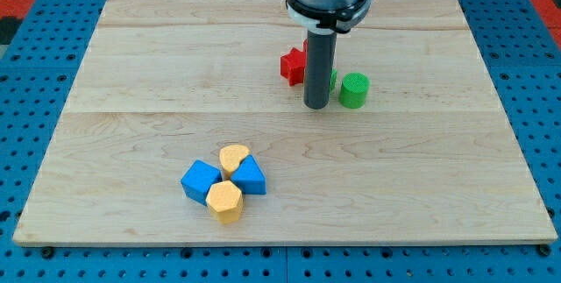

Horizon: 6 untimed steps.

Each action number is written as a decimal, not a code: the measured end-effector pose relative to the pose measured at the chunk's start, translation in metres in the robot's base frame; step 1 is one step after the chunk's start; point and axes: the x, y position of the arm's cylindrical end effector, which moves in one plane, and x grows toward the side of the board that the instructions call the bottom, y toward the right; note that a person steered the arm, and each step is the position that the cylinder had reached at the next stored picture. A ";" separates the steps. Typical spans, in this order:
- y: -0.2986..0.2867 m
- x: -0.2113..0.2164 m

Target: Move the green circle slightly to the top right of the green star

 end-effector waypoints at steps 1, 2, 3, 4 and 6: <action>0.000 0.005; 0.007 0.010; 0.040 0.011; 0.052 -0.001; 0.055 -0.019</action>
